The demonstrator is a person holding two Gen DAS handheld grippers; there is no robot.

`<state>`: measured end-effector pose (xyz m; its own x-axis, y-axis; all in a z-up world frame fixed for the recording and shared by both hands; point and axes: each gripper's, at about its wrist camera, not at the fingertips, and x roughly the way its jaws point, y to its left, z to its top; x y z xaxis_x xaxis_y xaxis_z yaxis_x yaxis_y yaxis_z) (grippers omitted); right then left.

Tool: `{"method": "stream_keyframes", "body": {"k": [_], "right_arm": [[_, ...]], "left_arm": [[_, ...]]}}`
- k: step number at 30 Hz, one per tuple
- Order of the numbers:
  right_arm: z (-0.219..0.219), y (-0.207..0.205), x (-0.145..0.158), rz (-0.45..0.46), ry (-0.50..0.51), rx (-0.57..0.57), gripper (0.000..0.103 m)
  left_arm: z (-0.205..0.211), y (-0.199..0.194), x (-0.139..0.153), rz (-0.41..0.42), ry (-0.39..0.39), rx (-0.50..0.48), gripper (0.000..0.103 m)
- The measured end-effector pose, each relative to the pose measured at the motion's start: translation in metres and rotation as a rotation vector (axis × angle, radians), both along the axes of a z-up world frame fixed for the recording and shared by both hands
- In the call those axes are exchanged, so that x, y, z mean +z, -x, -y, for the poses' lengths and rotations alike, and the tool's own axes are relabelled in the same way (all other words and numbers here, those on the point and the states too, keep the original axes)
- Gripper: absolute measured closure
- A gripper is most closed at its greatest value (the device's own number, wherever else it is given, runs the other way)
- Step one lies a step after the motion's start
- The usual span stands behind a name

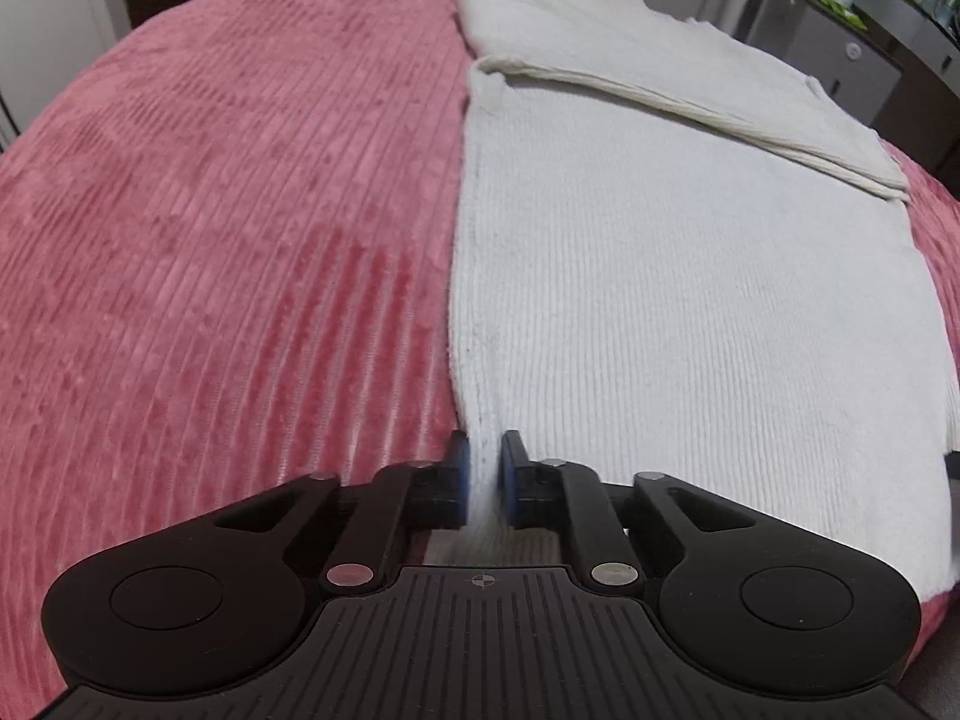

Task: Fold small clothes
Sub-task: 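Close both grippers on the sweater hem, then lift the hem with both grippers and fold it up over the sweater body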

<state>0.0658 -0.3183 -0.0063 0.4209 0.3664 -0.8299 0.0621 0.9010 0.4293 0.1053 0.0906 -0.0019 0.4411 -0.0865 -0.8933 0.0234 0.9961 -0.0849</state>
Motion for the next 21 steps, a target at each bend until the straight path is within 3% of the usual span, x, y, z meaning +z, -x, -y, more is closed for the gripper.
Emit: {"method": "stream_keyframes", "body": {"k": [5,10,13,18,21], "right_arm": [[-0.003,-0.005,0.011,0.012,-0.096,0.022,0.095],[0.007,-0.031,0.026,0.047,-0.242,-0.047,0.095],[0.013,-0.057,0.034,0.073,-0.304,-0.108,0.095],[0.025,-0.105,0.035,0.126,-0.287,-0.217,0.095],[0.034,-0.128,0.027,0.141,-0.245,-0.285,0.095]], "left_arm": [[0.004,-0.011,0.024,-0.017,0.082,-0.071,0.093],[-0.004,-0.048,0.059,0.041,0.236,-0.02,0.094],[-0.005,-0.078,0.07,0.092,0.267,0.016,0.094],[-0.02,-0.126,0.055,0.118,0.339,0.163,0.093],[-0.028,-0.149,0.036,0.112,0.339,0.239,0.093]]}}
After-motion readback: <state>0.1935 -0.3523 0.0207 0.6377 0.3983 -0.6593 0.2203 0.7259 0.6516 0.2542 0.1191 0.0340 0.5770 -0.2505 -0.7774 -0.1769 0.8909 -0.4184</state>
